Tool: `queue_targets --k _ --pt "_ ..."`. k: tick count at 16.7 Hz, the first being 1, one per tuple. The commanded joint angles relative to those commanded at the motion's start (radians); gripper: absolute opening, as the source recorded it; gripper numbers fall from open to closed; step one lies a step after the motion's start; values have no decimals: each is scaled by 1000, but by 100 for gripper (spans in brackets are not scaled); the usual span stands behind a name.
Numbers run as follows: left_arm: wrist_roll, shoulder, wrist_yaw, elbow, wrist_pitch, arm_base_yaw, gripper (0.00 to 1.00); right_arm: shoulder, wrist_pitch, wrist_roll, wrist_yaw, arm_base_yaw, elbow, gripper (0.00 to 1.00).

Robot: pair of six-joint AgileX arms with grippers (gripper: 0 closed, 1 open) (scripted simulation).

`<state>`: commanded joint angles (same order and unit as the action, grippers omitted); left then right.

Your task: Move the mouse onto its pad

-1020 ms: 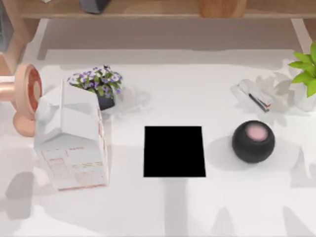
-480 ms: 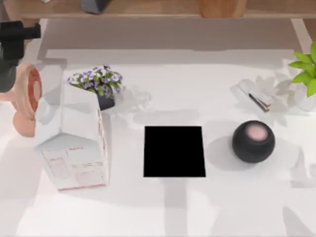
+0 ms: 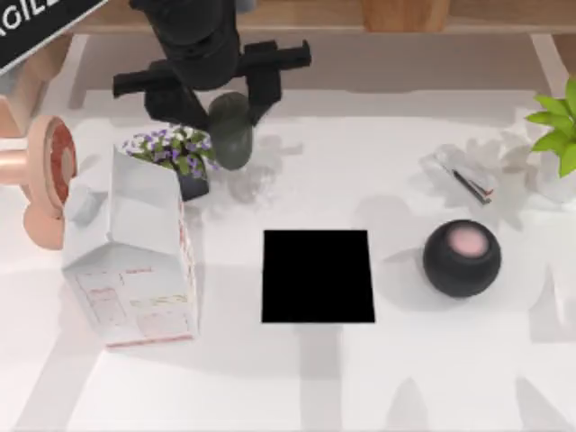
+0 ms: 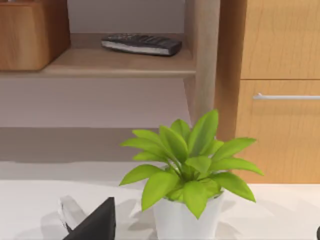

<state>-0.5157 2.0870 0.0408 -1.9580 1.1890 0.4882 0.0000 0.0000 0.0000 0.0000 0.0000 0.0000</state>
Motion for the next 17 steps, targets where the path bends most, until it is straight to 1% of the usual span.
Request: queue_targets --k 4,7,17 --pt "-129 156 -22 -50 55 171 0 0 0 0 0 0 0 100" --pt "-180 213 -48 -67 68 239 0 0 0 0 0 0 0 100" --pt "-193 233 -48 -56 57 245 0 0 0 0 0 0 0 100"
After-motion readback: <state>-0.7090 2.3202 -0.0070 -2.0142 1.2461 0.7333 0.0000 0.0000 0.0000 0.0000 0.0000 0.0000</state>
